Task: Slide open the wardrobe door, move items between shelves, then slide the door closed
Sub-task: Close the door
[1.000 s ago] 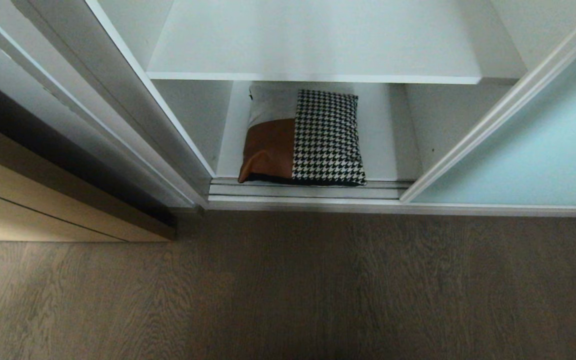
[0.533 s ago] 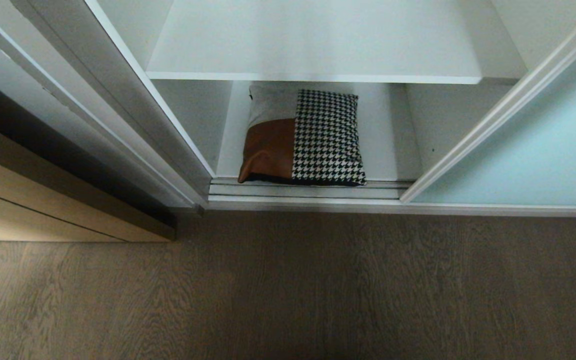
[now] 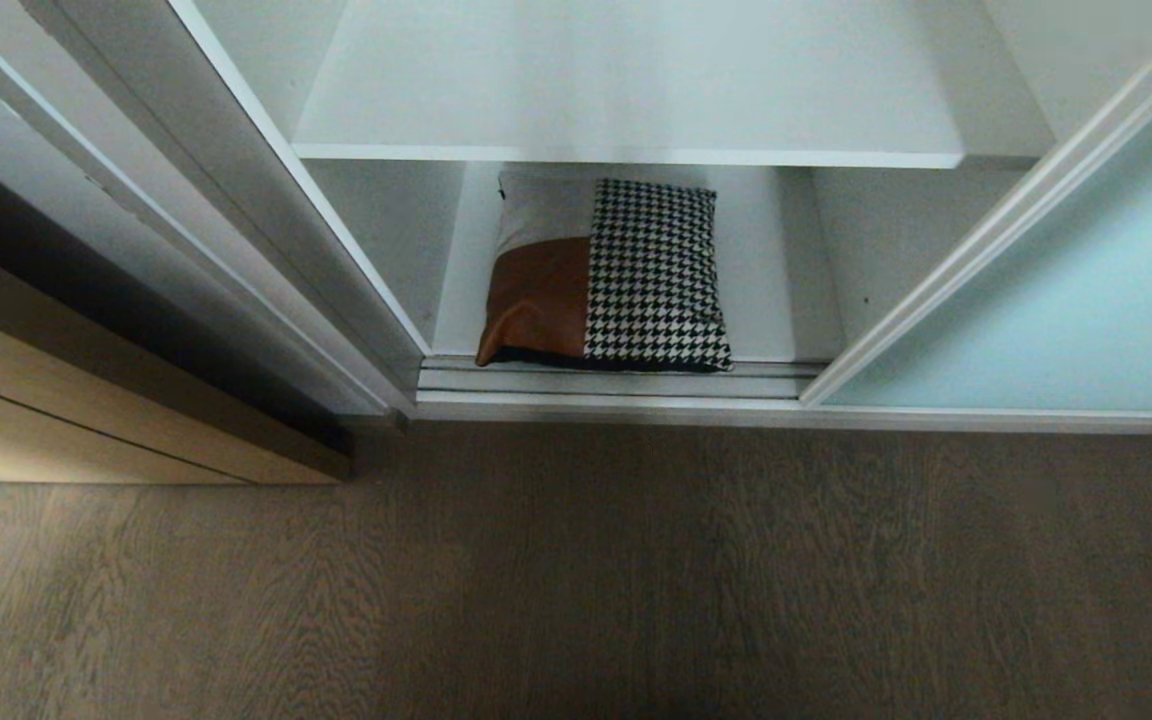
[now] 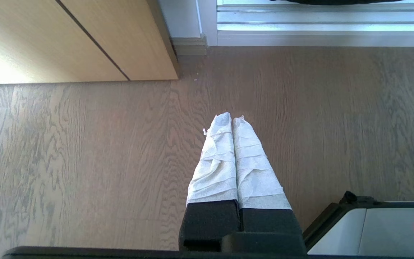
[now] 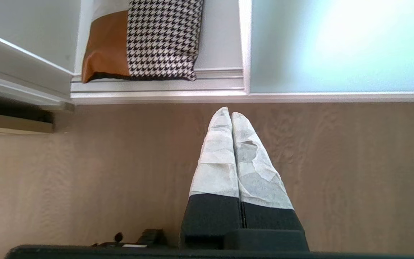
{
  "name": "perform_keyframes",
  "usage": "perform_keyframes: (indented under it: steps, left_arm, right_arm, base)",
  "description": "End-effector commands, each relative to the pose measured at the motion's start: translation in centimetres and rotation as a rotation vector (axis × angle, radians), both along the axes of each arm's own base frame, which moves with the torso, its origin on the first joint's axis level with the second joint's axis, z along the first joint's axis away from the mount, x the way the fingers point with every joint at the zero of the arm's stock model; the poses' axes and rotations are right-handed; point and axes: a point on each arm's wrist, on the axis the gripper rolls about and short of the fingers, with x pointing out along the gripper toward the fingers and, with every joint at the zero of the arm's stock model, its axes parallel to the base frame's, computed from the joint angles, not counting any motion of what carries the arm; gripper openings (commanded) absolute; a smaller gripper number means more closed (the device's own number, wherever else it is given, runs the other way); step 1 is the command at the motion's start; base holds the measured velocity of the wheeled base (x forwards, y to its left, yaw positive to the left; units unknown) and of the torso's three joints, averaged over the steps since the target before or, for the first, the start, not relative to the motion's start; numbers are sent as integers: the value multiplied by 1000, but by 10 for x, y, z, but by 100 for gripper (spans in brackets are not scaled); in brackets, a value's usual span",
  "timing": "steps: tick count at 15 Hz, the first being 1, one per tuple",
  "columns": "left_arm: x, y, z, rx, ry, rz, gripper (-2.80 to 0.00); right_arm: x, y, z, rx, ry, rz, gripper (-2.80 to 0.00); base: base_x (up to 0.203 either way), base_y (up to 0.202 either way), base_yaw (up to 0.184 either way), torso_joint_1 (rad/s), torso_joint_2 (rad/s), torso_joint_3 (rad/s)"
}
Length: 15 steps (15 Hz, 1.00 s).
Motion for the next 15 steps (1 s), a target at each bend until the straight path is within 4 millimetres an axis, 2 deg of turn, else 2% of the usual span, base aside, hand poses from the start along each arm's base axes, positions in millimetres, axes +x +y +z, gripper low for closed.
perform_keyframes:
  steps: [1, 3, 7, 8, 11, 12, 15]
  left_arm:
    - [0, 0, 0, 1, 3, 0, -280]
    - [0, 0, 0, 1, 3, 0, -280]
    - [0, 0, 0, 1, 3, 0, -280]
    - [0, 0, 0, 1, 3, 0, -280]
    - [0, 0, 0, 1, 3, 2, -280]
    - [0, 0, 0, 1, 3, 1, -280]
    - [0, 0, 0, 1, 3, 0, -280]
  right_arm:
    - [-12, -1, 0, -8, -21, -20, -280]
    - [-13, -2, -1, -26, -9, -60, -280]
    - [-38, -2, 5, -61, 88, -34, -280]
    - [-39, -1, 6, -62, 96, -7, -280]
    - [-22, 0, 9, -45, 110, 16, -280]
    - [-12, 0, 15, -35, 78, 21, -280]
    - [-1, -1, 38, 22, -112, -8, -280]
  base:
    - [0, 0, 0, 0, 0, 0]
    - [0, 0, 0, 0, 0, 0]
    - [0, 0, 0, 0, 0, 0]
    - [0, 0, 0, 0, 0, 0]
    - [0, 0, 0, 0, 0, 0]
    - [0, 0, 0, 0, 0, 0]
    - [0, 0, 0, 0, 0, 0]
